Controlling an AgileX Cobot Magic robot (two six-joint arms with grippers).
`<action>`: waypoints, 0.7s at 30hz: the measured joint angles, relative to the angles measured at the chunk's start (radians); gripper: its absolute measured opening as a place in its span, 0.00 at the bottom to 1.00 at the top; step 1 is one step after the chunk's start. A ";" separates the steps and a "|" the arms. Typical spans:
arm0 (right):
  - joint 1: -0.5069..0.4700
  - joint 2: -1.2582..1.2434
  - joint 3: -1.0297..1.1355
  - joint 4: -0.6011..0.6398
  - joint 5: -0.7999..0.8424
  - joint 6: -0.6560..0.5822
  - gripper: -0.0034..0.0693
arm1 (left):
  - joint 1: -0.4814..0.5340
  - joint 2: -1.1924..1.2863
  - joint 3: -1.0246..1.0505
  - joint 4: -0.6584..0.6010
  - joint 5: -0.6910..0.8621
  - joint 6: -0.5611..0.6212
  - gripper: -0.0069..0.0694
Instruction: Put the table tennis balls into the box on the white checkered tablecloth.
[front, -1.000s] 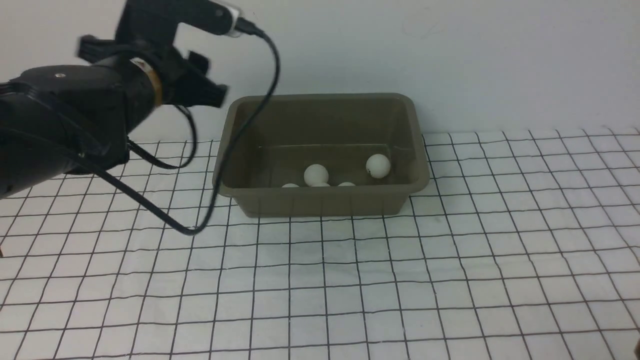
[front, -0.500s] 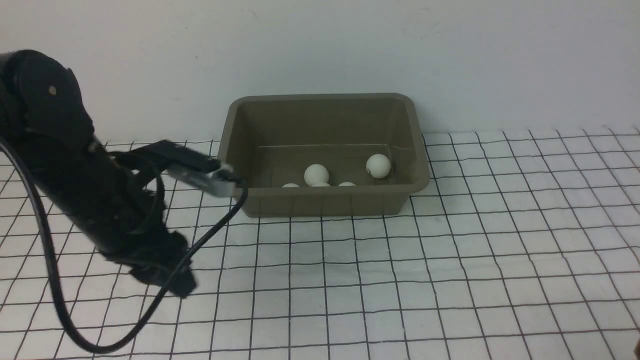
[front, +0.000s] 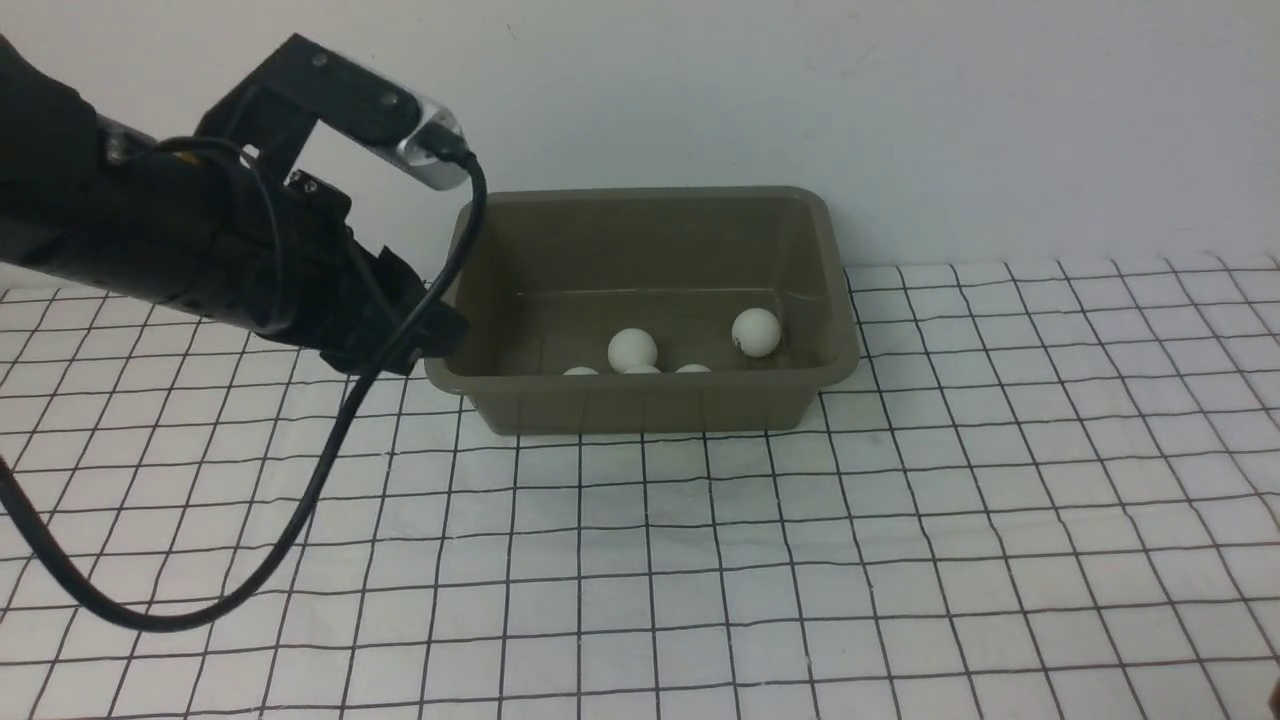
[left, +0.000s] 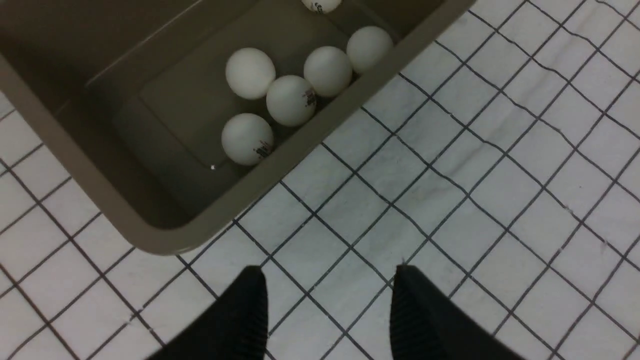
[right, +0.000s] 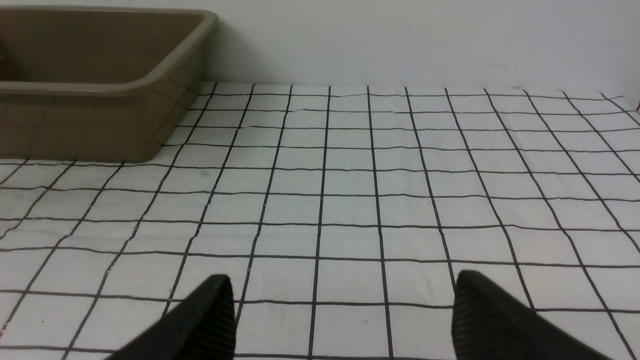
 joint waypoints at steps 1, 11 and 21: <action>0.000 0.000 0.000 0.000 0.000 0.000 0.77 | 0.000 0.000 0.000 -0.010 -0.011 -0.001 0.50; 0.000 0.000 0.000 0.000 0.000 0.000 0.77 | 0.000 0.000 0.000 -0.295 -0.214 0.000 0.50; 0.000 0.000 0.000 0.000 0.000 0.000 0.77 | 0.003 -0.007 0.000 -0.331 -0.299 0.187 0.50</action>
